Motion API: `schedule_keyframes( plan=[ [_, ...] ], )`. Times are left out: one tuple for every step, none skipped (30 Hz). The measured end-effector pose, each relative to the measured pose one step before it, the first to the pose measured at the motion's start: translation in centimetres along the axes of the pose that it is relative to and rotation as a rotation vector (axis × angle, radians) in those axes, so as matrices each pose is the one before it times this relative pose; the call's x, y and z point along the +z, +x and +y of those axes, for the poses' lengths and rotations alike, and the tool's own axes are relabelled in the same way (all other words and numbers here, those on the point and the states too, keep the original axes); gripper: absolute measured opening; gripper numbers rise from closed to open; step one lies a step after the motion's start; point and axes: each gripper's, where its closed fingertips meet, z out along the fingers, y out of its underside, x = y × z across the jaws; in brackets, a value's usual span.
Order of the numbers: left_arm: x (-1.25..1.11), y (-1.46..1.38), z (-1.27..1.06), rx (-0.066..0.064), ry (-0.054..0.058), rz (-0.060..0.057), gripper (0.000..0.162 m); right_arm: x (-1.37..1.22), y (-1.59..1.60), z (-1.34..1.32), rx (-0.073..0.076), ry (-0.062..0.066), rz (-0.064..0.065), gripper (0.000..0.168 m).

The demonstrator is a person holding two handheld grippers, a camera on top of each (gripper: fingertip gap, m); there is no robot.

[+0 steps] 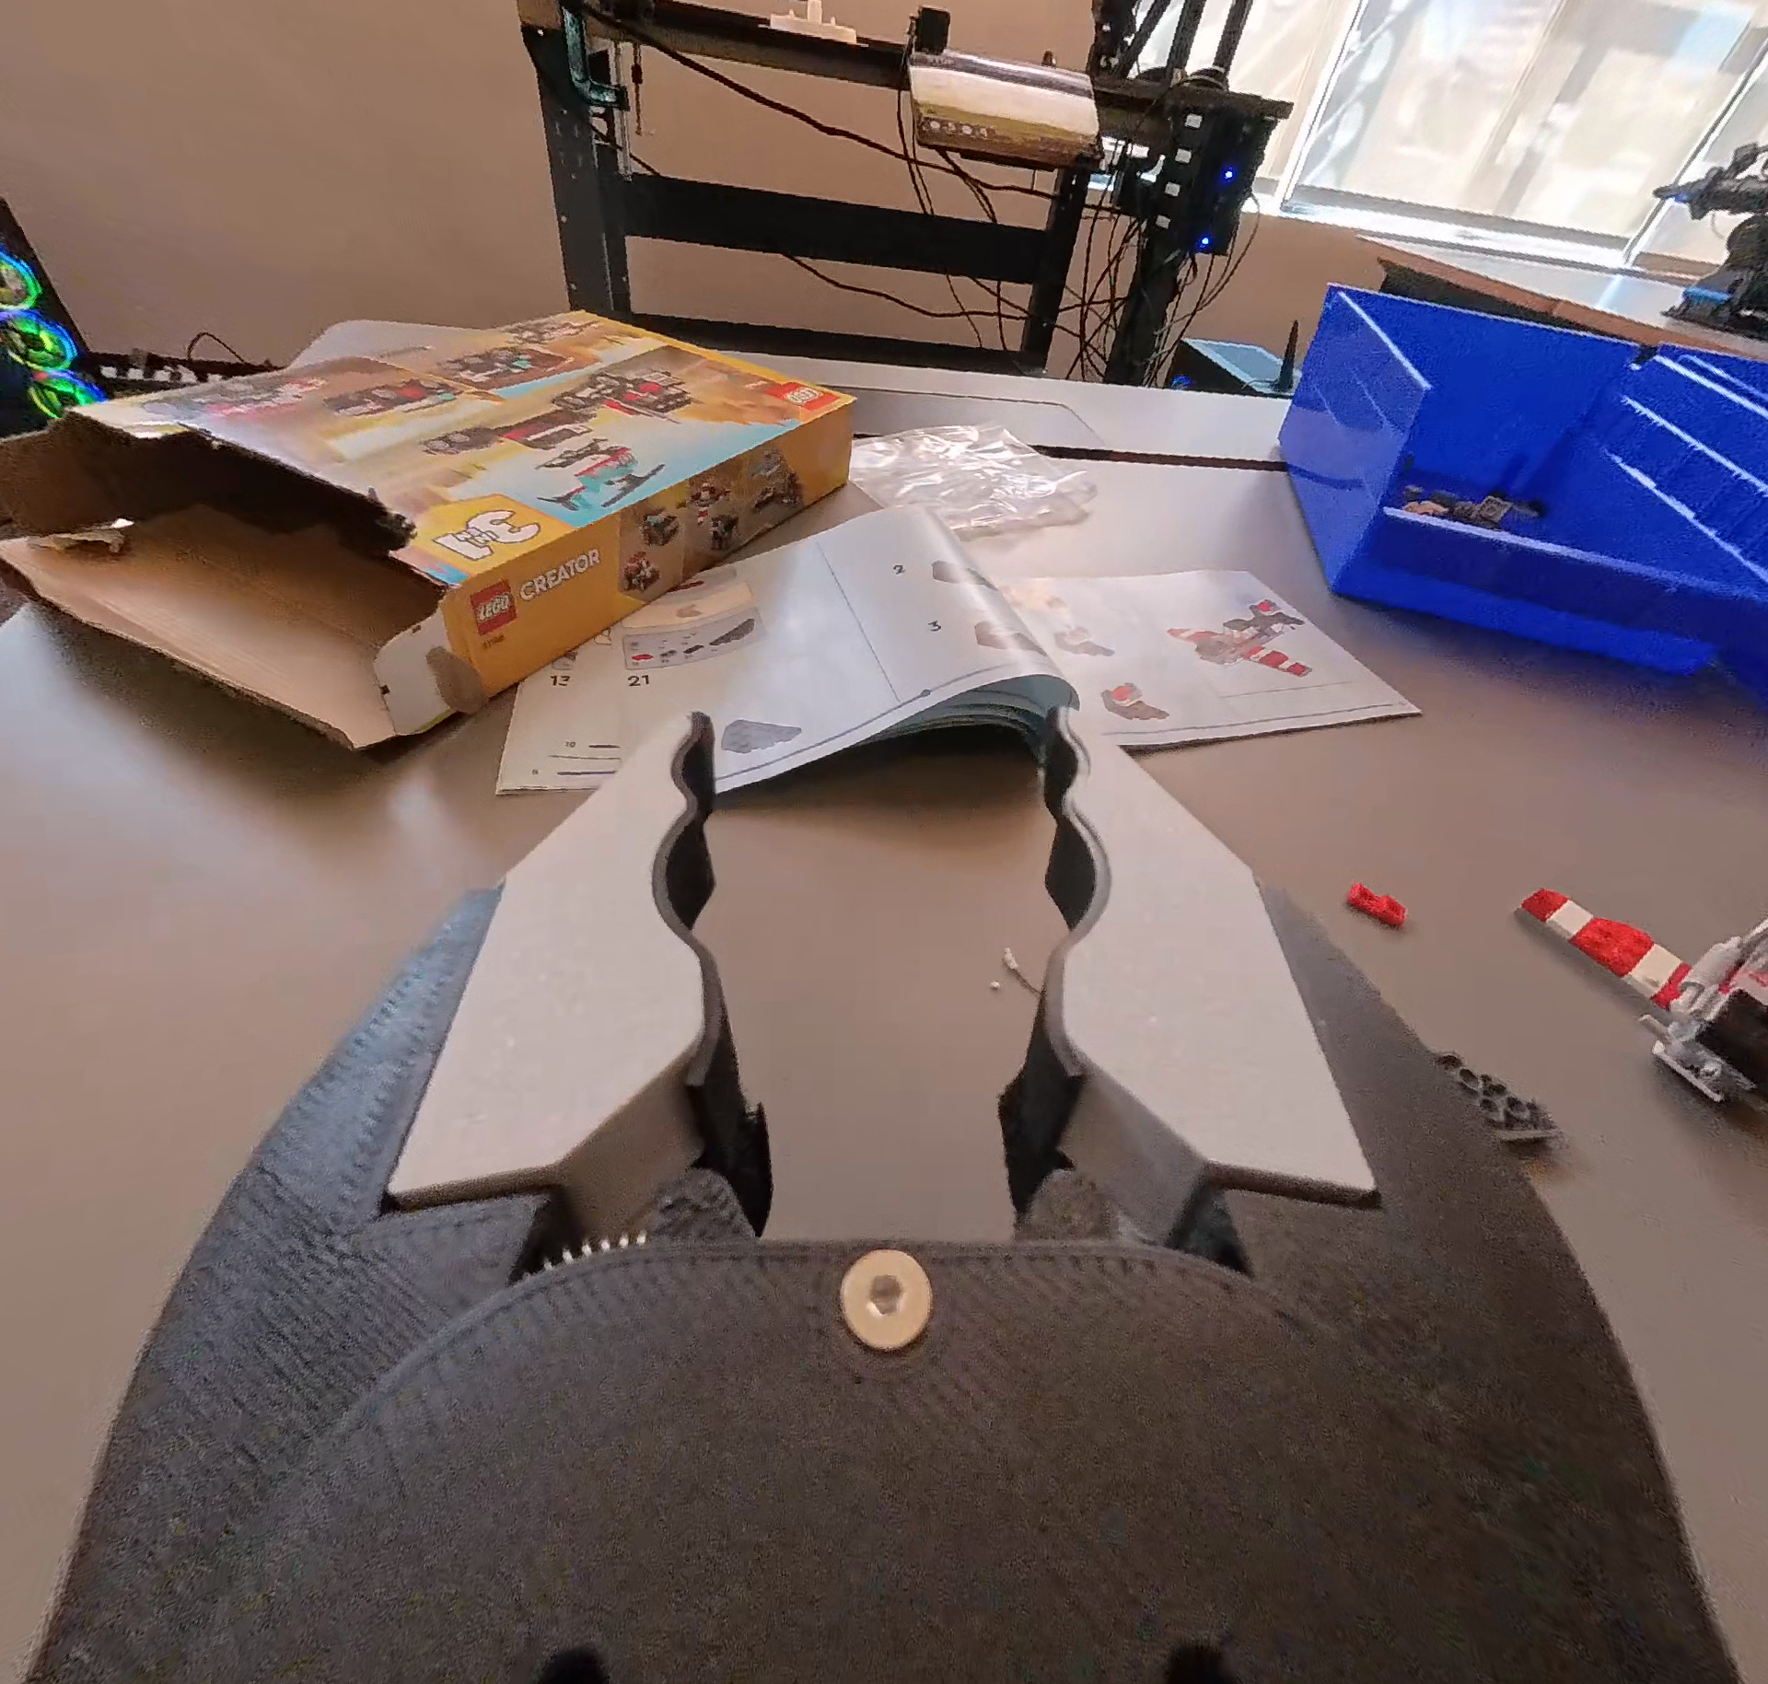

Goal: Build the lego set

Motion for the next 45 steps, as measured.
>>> schedule_keyframes(
  plan=[
    [0.027,-0.153,0.095,-0.0166,-0.0088,0.0024,0.07,0.034,0.166,0.011,0.0161,-0.0014,-0.0019,0.091],
    [0.08,-0.143,0.12,-0.0157,-0.0112,0.0023,0.07,0.02,0.118,-0.029,0.0155,0.0011,-0.0047,0.09],
    [0.053,-0.123,0.103,-0.0138,-0.0115,0.0044,0.07,0.015,0.12,-0.021,0.0147,0.0012,-0.0046,0.089],
    [0.05,-0.117,0.089,-0.0113,-0.0085,0.0035,0.07,0.01,0.078,0.003,0.0159,-0.0006,-0.0086,0.088],
    [-0.037,-0.065,0.028,-0.0075,-0.0039,0.0021,0.07,-0.008,0.079,-0.025,0.018,0.001,-0.0096,0.088],
    [-0.054,-0.077,-0.022,-0.0026,0.0005,-0.0001,0.069,-0.03,0.096,-0.075,0.0171,0.0051,-0.0086,0.087],
    [-0.055,-0.006,-0.034,0.0021,0.0024,-0.0005,0.067,-0.041,0.113,-0.088,0.0176,0.0059,-0.0071,0.086],
    [-0.047,0.045,-0.022,0.0052,0.0037,-0.0021,0.066,-0.041,0.092,-0.038,0.019,0.0033,-0.0093,0.085],
    [-0.084,0.026,-0.057,0.0084,0.0039,-0.0025,0.063,-0.032,0.077,-0.06,0.0183,0.0035,-0.0104,0.084],
    [-0.089,0.019,-0.064,0.0082,0.0036,-0.0032,0.062,-0.041,0.087,-0.057,0.0191,0.004,-0.0108,0.083],
    [-0.062,-0.017,-0.056,0.0054,0.0041,-0.0032,0.061,-0.043,0.098,-0.053,0.0208,0.0032,-0.0107,0.082],
    [-0.082,-0.026,-0.055,0.0034,0.0032,-0.0036,0.059,-0.042,0.067,-0.045,0.0182,0.0036,-0.0103,0.08],
    [-0.056,-0.051,-0.024,0.001,0.0011,-0.002,0.058,-0.025,0.041,-0.033,0.0147,0.0017,-0.01,0.08],
    [-0.006,-0.048,0.033,-0.0024,-0.0013,-0.0023,0.056,-0.016,-0.001,-0.004,0.0123,-0.0006,-0.0111,0.079],
    [-0.016,-0.049,0.007,-0.0039,-0.0036,-0.0008,0.054,-0.004,-0.009,0.011,0.0105,-0.0009,-0.0097,0.079],
    [0.062,-0.054,0.02,-0.0053,-0.0043,0.0013,0.054,-0.014,-0.007,-0.012,0.0101,0.0003,-0.0095,0.078],
    [0.167,0.032,0.029,-0.0071,-0.0014,0.0031,0.054,-0.026,0.018,-0.033,0.0109,0.0017,-0.0078,0.077],
    [0.02,-0.007,-0.017,-0.0072,-0.0005,0.0029,0.054,-0.035,0.045,-0.043,0.0097,0.0033,-0.005,0.077],
    [0.016,-0.048,-0.003,-0.0072,-0.0003,0.0017,0.054,-0.054,0.028,-0.053,0.0065,0.0038,-0.0037,0.076],
    [0.026,-0.045,0.026,-0.0063,-0.0019,0.0018,0.053,-0.056,-0.001,-0.041,0.0015,0.004,-0.0014,0.076],
    [0.032,-0.008,0.027,-0.0044,-0.0024,0.0024,0.053,-0.04,-0.032,-0.009,-0.0028,0.002,0.0006,0.076],
    [0.006,0.01,0.006,-0.0022,-0.0005,0.0026,0.053,-0.032,-0.056,0.042,-0.0038,-0.0013,0.0002,0.076],
    [-0.009,0.017,-0.022,-0.0007,0.0016,0.0022,0.053,-0.009,-0.072,0.054,-0.003,-0.0029,-0.001,0.076],
    [-0.022,0.037,-0.038,0.0002,0.0028,0.0025,0.053,-0.019,-0.055,0.065,-0.0012,-0.0033,-0.0018,0.076],
    [-0.028,0.047,-0.041,0.0006,0.0032,0.0027,0.054,-0.013,-0.041,0.06,0.001,-0.0026,-0.0022,0.076],
    [-0.036,0.042,-0.042,0.001,0.0034,0.0026,0.054,-0.012,-0.059,0.064,0.0018,-0.004,-0.0049,0.076],
    [-0.034,0.036,-0.045,0.0012,0.0037,0.0022,0.054,0.001,-0.084,0.098,0.0025,-0.0063,-0.0067,0.076],
    [-0.032,0.039,-0.051,0.0008,0.0041,0.0022,0.054,-0.04,-0.06,0.101,0.0036,-0.0053,-0.0051,0.076],
    [-0.039,0.027,-0.051,0.001,0.0043,0.0007,0.054,-0.082,-0.005,0.044,0.0049,-0.0011,-0.0009,0.076],
    [-0.041,0.014,-0.046,0.0017,0.004,0.0002,0.054,-0.14,0.019,-0.007,0.0029,0.0042,0.0033,0.076],
    [-0.04,0.03,-0.046,0.0019,0.0041,0.0007,0.054,-0.201,0.032,-0.066,-0.0006,0.0094,0.0063,0.076],
    [-0.022,-0.006,-0.026,-0.0001,0.0024,-0.0005,0.054,-0.244,0.029,-0.12,-0.0025,0.0129,0.0074,0.076],
    [0.002,-0.047,0.0,-0.0022,-0.0007,-0.0016,0.054,-0.235,0.013,-0.136,-0.0035,0.0141,0.0066,0.076],
    [0.02,-0.015,0.025,-0.0024,-0.0014,0.0009,0.054,-0.214,0.008,-0.09,-0.0031,0.0109,0.0068,0.076],
    [-0.017,0.029,-0.015,-0.002,0.0008,0.0038,0.054,-0.152,0.001,-0.057,-0.0028,0.007,0.0058,0.076],
    [-0.052,0.08,-0.046,-0.0013,0.0041,0.007,0.054,-0.12,-0.021,-0.029,-0.0035,0.0054,0.0045,0.076],
    [-0.076,0.096,-0.07,-0.0013,0.0064,0.008,0.054,-0.062,-0.03,-0.015,-0.0046,0.003,0.004,0.076],
    [-0.082,0.091,-0.059,-0.0029,0.0055,0.0067,0.054,0.001,-0.027,0.011,-0.006,0.0001,0.0036,0.076],
    [-0.063,0.087,-0.006,-0.0047,0.0014,0.0072,0.054,0.049,-0.002,0.054,-0.0051,-0.004,0.0042,0.076],
    [-0.042,0.052,0.023,-0.0042,-0.0003,0.0045,0.054,0.062,0.023,0.062,-0.0026,-0.0043,0.0049,0.075],
    [-0.01,0.019,-0.007,-0.0026,0.0006,0.0037,0.055,0.054,0.058,0.024,-0.0006,-0.0014,0.0063,0.075],
    [0.015,-0.041,0.015,-0.0049,-0.0013,0.0006,0.055,0.034,0.079,-0.021,0.0017,0.0017,0.0058,0.075],
    [0.055,-0.066,0.06,-0.0075,-0.005,0.0016,0.055,0.006,0.097,-0.038,0.004,0.0034,0.0048,0.075],
    [0.058,-0.066,0.066,-0.0088,-0.0058,0.0018,0.055,-0.013,0.098,-0.058,0.0058,0.0048,0.0047,0.074],
    [0.047,-0.068,0.059,-0.0092,-0.0047,0.0022,0.055,-0.024,0.128,-0.049,0.0057,0.0032,0.005,0.073]
  ],
)
